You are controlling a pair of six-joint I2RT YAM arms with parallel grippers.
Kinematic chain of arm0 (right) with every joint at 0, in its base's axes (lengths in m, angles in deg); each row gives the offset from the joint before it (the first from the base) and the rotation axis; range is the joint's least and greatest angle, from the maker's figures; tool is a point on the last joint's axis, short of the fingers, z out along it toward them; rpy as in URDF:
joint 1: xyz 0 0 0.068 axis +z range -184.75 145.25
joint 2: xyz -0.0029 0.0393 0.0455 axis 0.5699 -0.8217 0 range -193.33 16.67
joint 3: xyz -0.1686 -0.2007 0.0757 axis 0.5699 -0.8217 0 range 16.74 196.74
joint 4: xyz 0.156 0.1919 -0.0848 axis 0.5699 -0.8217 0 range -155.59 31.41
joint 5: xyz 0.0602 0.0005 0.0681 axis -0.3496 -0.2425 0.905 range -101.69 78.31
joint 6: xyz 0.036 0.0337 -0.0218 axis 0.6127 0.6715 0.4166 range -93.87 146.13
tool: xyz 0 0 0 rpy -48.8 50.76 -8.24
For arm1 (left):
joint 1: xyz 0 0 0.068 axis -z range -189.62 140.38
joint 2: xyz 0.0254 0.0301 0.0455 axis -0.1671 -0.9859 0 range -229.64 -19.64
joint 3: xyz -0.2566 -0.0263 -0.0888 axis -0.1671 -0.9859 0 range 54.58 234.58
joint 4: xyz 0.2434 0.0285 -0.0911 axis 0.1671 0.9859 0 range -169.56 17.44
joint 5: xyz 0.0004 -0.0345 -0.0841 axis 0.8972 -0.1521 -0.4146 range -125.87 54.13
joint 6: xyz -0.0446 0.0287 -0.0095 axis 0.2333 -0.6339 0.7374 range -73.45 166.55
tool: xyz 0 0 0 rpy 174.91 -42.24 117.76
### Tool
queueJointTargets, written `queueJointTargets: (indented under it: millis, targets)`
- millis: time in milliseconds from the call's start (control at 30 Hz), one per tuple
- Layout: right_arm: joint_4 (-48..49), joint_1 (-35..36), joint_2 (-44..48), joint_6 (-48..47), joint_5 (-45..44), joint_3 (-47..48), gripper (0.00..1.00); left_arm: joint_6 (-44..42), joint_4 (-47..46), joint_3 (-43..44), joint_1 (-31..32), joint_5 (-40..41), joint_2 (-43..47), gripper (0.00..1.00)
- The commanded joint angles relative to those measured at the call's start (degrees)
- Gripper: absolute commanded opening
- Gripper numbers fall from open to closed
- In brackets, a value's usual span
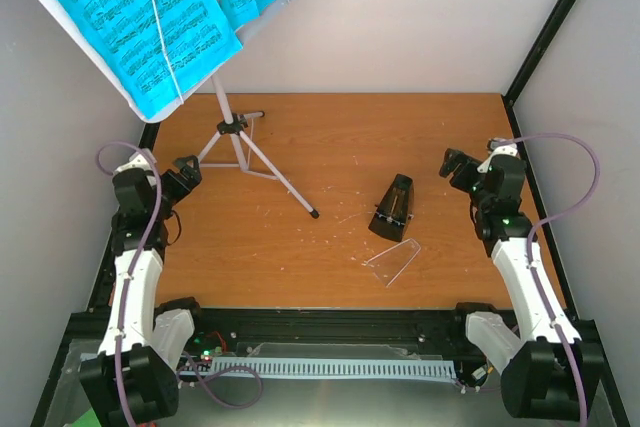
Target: Pack up the instrument practice props
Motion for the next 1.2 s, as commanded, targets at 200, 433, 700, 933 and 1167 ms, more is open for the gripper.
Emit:
queueJointTargets:
  millis: [200, 433, 700, 933, 1167]
  targets:
    - [-14.4, 1.1, -2.2, 4.1, 21.2, 12.6, 1.00, -11.2, 7.5, 12.0, -0.2, -14.6, -1.2, 1.00]
    - [-30.4, 14.0, -8.5, -0.4, 9.7, 22.2, 1.00, -19.2, 3.6, 10.7, -0.2, -16.9, -1.9, 0.99]
    - [-36.6, 25.7, -11.9, 1.9, -5.9, 24.1, 0.92, -24.7, 1.8, 6.6, -0.2, -10.2, -1.0, 0.99]
    - [-36.7, 30.9, -13.2, 5.9, -12.9, 23.2, 0.87, -25.3, 1.8, 7.0, -0.2, -9.4, -0.7, 0.96]
    - [-37.4, 35.1, -15.2, 9.7, -22.6, 23.2, 0.87, -25.4, 1.7, 6.7, -0.2, -7.8, 0.5, 0.97]
